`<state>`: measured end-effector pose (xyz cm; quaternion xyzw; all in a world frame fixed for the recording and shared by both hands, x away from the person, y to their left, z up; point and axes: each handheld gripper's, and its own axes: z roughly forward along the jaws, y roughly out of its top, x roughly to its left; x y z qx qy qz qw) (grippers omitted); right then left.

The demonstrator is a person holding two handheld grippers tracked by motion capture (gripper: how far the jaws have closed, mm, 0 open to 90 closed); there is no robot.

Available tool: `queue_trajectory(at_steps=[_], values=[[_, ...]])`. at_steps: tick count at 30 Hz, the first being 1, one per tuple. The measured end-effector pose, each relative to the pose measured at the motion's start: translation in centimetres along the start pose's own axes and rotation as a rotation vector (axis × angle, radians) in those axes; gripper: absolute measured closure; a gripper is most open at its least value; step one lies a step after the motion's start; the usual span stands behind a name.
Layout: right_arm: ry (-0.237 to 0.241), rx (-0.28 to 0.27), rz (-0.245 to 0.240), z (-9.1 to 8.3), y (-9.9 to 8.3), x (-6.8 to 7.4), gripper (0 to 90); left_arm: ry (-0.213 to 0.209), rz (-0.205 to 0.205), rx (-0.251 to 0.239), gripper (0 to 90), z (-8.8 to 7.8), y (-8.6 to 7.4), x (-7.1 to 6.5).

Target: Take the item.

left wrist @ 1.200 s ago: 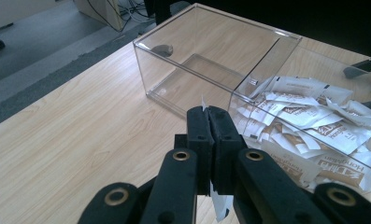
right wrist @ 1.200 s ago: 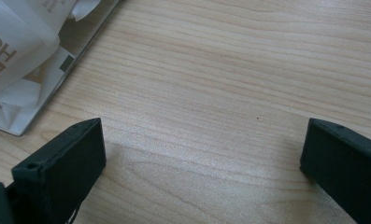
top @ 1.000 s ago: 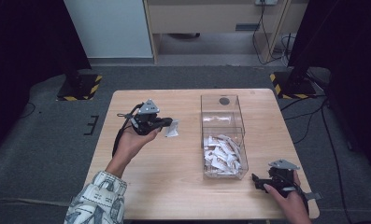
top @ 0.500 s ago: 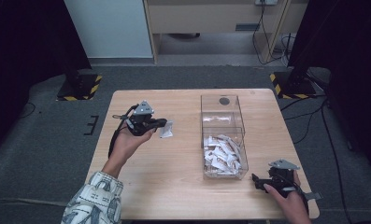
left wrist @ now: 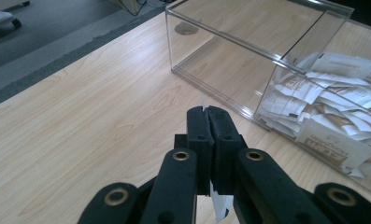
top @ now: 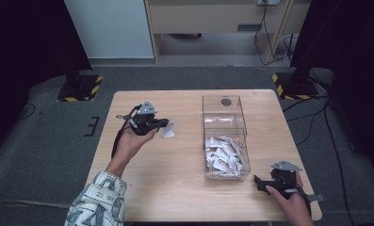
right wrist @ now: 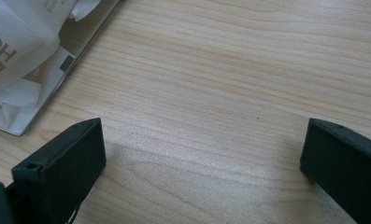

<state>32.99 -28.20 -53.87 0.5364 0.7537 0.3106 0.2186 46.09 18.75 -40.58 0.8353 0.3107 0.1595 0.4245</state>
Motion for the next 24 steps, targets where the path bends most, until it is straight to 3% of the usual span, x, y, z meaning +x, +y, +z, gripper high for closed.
queue_trajectory(at_steps=[24], values=[[0.000, 0.000, 0.000, 0.0, 0.0, 0.0, 0.5, 0.020, -0.019, 0.062, 87.7, 4.0, -1.4, 1.9]])
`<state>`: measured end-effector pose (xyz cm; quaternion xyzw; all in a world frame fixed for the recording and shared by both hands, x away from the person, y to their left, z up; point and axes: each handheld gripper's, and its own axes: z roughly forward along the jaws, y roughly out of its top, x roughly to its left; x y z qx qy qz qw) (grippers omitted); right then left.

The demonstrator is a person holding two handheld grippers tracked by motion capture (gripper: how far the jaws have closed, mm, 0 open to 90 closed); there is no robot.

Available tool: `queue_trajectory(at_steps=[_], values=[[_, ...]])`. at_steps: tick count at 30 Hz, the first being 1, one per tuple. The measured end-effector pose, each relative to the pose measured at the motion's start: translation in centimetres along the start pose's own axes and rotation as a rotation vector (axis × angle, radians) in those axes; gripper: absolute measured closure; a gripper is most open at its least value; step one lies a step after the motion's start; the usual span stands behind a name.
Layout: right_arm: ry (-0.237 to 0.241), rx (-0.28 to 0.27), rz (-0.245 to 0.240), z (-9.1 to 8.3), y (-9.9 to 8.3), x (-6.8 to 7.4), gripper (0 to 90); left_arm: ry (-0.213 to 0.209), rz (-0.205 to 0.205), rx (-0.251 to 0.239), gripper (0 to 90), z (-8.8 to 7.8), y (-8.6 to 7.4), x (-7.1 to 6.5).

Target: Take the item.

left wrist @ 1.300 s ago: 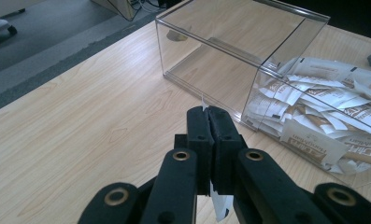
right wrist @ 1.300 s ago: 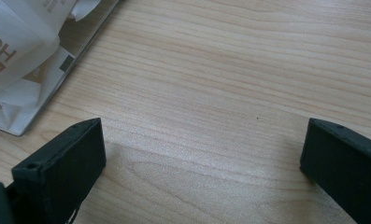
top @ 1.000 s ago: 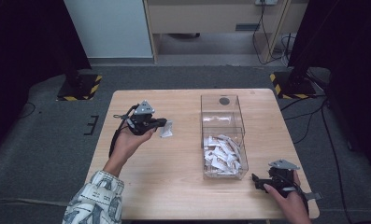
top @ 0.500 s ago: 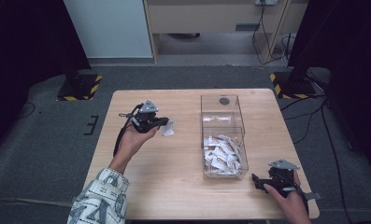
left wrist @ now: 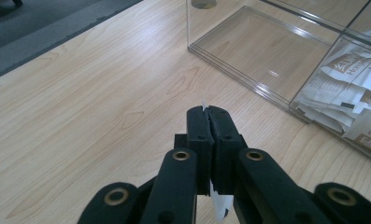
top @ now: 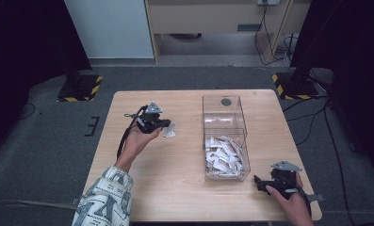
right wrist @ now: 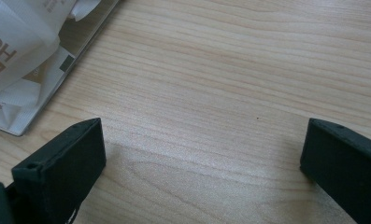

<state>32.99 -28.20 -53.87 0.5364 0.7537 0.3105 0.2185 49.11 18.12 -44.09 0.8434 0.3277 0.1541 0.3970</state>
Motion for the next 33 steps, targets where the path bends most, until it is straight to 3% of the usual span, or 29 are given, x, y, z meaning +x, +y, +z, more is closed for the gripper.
queue_trajectory(at_steps=[33], values=[[0.000, 0.000, 0.000, 0.0, 0.0, 0.0, 0.5, 0.049, -0.077, 0.080, 87.5, 3.4, -3.1, 2.9]])
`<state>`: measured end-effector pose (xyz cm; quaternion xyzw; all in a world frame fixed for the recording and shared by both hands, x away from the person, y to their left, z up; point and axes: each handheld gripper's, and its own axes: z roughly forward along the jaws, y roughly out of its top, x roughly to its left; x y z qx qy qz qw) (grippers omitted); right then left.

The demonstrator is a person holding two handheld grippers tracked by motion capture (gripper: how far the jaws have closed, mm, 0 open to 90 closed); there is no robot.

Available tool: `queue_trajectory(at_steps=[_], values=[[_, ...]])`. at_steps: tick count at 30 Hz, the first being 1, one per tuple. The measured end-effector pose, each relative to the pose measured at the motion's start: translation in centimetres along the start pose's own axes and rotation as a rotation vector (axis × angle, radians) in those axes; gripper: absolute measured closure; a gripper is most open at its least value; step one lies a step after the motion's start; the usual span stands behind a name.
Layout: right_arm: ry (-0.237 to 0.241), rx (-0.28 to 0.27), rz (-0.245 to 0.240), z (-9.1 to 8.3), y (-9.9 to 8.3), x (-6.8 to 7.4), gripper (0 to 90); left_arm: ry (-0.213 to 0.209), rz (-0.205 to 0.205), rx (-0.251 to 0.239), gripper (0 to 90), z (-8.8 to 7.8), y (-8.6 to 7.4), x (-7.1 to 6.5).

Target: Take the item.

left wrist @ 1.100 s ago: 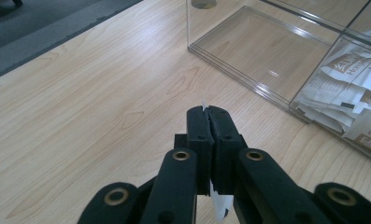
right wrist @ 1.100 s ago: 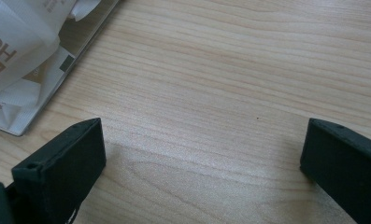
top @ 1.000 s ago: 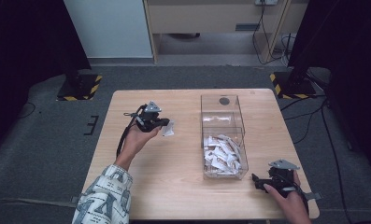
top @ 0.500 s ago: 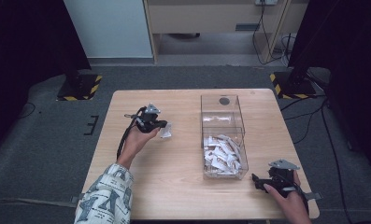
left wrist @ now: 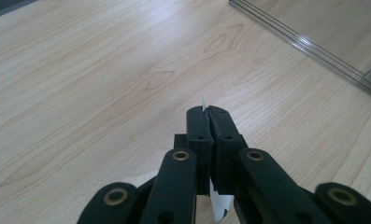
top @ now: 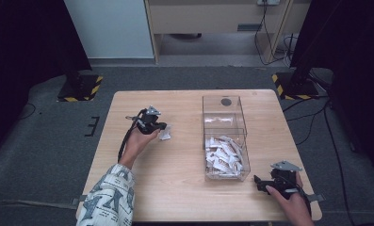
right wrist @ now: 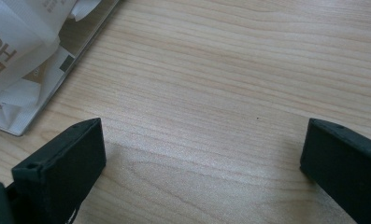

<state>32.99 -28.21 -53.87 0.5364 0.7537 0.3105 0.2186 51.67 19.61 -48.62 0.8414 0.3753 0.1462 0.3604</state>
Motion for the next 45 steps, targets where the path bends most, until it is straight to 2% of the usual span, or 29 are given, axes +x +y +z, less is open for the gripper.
queue_trajectory(at_steps=[6, 9, 11, 17, 20, 23, 28, 35, 39, 45], values=[[0.000, 0.000, 0.000, 0.0, 0.0, 0.0, 0.5, 0.003, 0.002, 0.004, 87.0, 0.1, -0.1, 0.1], [0.000, 0.000, 0.000, 0.0, 0.0, 0.0, 0.5, 0.010, 0.004, -0.004, 83.3, 0.1, -0.1, 0.1], [0.000, 0.000, 0.000, 0.0, 0.0, 0.0, 0.5, 0.023, 0.004, -0.017, 76.7, -0.1, 0.0, 0.1], [0.000, 0.000, 0.000, 0.0, 0.0, 0.0, 0.5, 0.038, 0.003, -0.046, 64.0, -0.7, 0.3, 0.0], [0.000, 0.000, 0.000, 0.0, 0.0, 0.0, 0.5, 0.050, 0.007, -0.060, 53.3, -1.0, 0.5, -0.2], [0.000, 0.000, 0.000, 0.0, 0.0, 0.0, 0.5, 0.047, 0.023, -0.064, 46.7, -1.2, 0.7, -0.4], [0.000, 0.000, 0.000, 0.0, 0.0, 0.0, 0.5, 0.053, 0.023, -0.075, 36.8, -1.7, 0.8, -0.6], [0.000, 0.000, 0.000, 0.0, 0.0, 0.0, 0.5, 0.033, 0.029, -0.094, 22.8, -2.4, 1.1, -1.1], [-0.001, 0.000, 0.001, 0.1, 0.0, 0.0, 0.5, 0.012, 0.047, -0.079, 15.0, -2.4, 1.0, -1.7], [-0.001, 0.000, 0.002, 0.1, 0.0, 0.0, 0.5, -0.007, 0.072, -0.078, 10.9, -2.8, 0.8, -2.9]])
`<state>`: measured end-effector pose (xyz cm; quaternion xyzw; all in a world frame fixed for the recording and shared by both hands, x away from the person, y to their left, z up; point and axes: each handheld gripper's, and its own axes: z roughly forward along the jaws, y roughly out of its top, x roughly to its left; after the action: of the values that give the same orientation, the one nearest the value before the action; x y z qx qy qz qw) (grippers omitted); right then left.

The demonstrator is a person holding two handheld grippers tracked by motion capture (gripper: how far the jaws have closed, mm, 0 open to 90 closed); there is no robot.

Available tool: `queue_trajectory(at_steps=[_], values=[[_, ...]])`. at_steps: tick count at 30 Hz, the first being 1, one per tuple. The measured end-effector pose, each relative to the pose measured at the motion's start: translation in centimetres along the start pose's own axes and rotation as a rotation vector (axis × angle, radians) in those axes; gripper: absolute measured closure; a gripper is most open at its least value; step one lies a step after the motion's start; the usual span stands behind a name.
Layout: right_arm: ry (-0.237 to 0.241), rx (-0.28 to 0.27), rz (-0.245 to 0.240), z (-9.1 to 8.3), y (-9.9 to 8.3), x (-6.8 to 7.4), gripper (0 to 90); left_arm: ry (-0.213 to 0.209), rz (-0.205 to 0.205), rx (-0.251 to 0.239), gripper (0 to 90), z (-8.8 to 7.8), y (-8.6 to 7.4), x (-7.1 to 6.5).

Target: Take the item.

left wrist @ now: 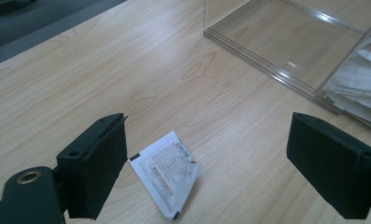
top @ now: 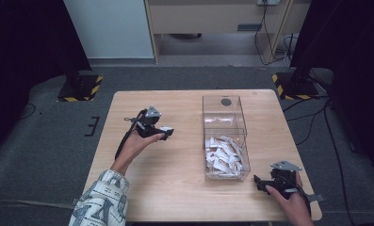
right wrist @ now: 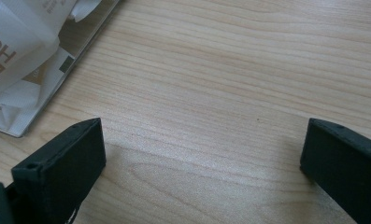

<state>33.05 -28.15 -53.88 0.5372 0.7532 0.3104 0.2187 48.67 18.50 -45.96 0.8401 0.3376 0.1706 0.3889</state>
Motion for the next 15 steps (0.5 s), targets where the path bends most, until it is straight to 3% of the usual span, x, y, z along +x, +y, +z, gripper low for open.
queue_trajectory(at_steps=[15], values=[[0.000, 0.000, 0.000, 0.0, 0.0, 0.0, 0.5, -0.027, 0.015, -0.025, 7.7, -2.3, -0.3, -2.0]])
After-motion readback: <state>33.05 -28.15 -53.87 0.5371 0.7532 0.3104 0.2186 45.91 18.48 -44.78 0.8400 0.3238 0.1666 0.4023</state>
